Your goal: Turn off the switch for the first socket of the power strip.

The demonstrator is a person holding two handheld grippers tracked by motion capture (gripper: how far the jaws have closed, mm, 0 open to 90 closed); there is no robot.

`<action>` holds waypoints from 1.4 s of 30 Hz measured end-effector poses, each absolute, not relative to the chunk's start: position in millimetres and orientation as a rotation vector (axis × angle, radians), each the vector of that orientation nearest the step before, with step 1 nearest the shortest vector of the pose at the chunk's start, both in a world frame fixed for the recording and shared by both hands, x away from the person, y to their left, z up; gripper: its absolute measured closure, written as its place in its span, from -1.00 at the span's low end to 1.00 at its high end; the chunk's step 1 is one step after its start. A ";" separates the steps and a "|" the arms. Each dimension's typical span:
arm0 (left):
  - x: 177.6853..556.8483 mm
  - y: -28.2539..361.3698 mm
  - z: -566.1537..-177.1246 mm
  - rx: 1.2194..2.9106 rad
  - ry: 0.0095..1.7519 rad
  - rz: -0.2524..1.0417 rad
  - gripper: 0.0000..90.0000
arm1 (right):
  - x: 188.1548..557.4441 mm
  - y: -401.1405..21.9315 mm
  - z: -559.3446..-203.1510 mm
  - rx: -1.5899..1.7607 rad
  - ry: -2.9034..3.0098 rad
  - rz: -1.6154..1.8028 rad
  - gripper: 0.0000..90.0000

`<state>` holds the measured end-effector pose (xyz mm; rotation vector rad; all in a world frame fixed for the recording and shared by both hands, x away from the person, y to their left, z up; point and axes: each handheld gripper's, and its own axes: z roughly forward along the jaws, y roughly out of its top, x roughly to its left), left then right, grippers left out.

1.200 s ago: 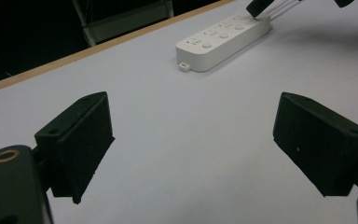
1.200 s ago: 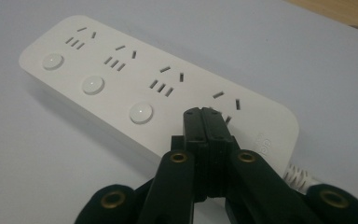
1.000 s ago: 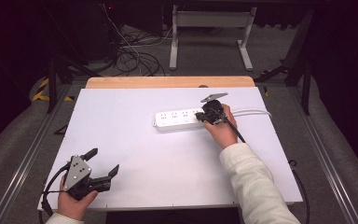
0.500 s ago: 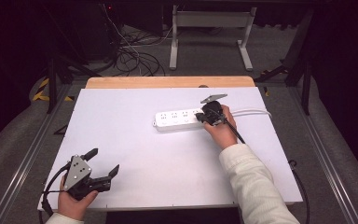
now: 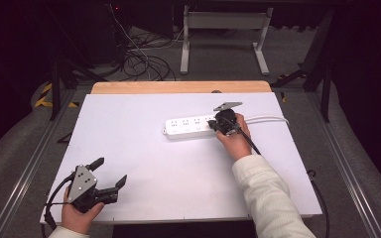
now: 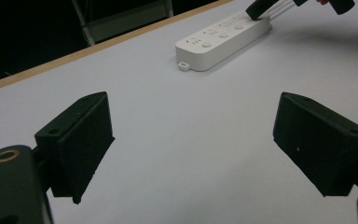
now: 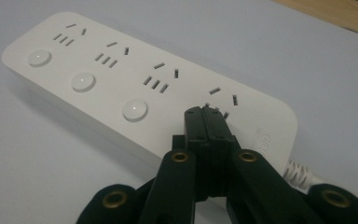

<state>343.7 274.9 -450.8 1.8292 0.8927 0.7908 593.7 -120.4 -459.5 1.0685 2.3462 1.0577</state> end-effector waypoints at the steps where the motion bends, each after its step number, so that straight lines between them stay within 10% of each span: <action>1: 343.7 274.9 -450.7 1.829 0.893 0.791 -0.72 | 593.3 -120.1 -459.6 1.068 2.344 1.056 1.00; 42: 342.4 277.0 -450.0 1.823 0.895 0.797 -0.72 | 585.8 -109.4 -463.8 1.070 2.256 1.036 1.00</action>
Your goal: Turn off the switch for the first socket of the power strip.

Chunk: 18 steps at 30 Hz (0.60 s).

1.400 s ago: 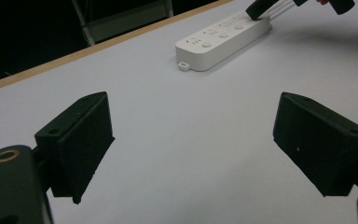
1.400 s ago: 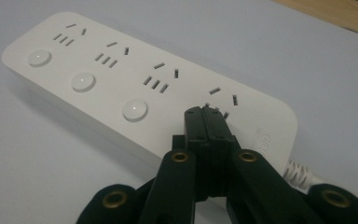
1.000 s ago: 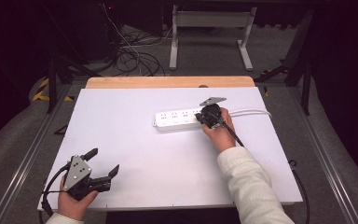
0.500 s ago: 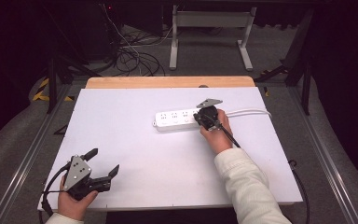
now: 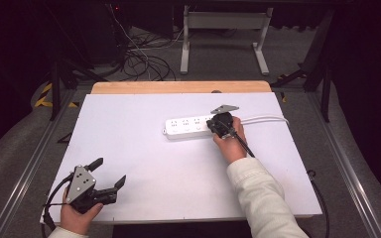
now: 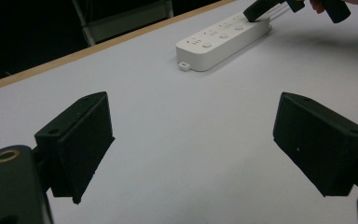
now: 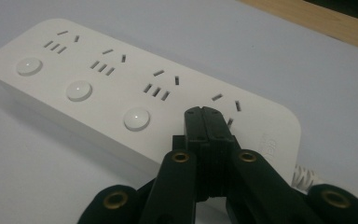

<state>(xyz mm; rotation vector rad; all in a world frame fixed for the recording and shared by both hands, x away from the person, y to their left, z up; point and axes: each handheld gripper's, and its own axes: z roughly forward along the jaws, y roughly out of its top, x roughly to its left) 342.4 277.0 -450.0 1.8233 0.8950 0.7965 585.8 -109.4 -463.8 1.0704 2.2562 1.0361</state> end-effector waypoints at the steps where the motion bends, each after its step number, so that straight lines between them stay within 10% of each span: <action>1: 342.3 276.5 -450.3 1.818 0.901 0.789 -0.72 | 585.9 -109.5 -460.4 1.050 2.260 1.024 1.00; 18: 343.0 275.5 -450.5 1.820 0.906 0.788 -0.72 | 567.5 -118.7 -410.0 0.949 2.233 1.173 1.00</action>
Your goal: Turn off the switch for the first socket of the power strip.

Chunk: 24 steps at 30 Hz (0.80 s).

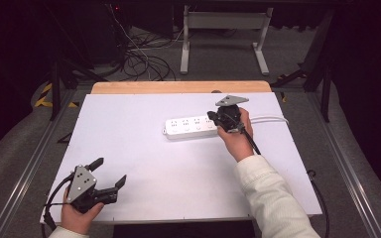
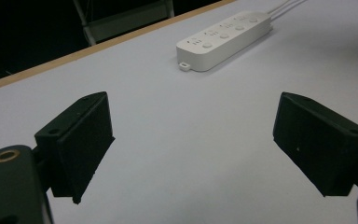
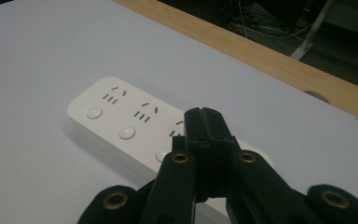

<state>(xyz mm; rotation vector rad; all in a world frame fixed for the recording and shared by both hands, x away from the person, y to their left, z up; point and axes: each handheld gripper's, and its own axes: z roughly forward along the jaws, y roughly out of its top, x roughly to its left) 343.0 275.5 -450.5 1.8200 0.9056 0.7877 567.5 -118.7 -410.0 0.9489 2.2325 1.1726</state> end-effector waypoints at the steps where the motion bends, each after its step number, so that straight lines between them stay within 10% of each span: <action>1: 343.3 276.0 -450.5 1.824 0.903 0.793 -0.72 | 566.7 -118.7 -408.5 0.948 2.235 1.175 1.00; 24: 342.6 276.0 -450.4 1.820 0.908 0.791 -0.72 | 545.6 -127.8 -386.6 0.882 2.261 1.217 0.77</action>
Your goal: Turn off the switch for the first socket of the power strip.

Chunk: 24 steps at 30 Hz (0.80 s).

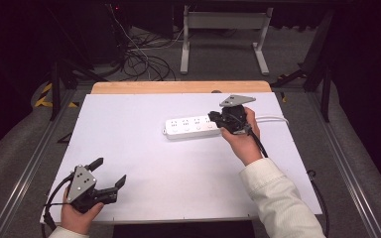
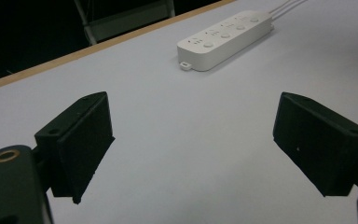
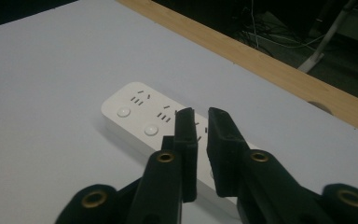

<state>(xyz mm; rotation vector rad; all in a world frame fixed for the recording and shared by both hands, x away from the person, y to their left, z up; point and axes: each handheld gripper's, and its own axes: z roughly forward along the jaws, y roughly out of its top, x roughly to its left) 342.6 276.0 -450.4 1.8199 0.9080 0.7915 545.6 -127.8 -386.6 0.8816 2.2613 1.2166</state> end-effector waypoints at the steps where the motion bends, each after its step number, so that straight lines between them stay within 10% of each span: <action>1: 342.5 276.1 -450.4 1.819 0.908 0.791 -0.72 | 543.8 -129.3 -385.1 0.875 2.258 1.216 0.67; 10: 342.2 275.1 -450.2 1.822 0.906 0.792 -0.72 | 522.1 -142.9 -371.9 0.839 2.239 1.297 0.04; 24: 341.1 273.2 -449.2 1.824 0.896 0.790 -0.73 | 482.1 -172.0 -373.2 0.801 2.258 1.364 -0.21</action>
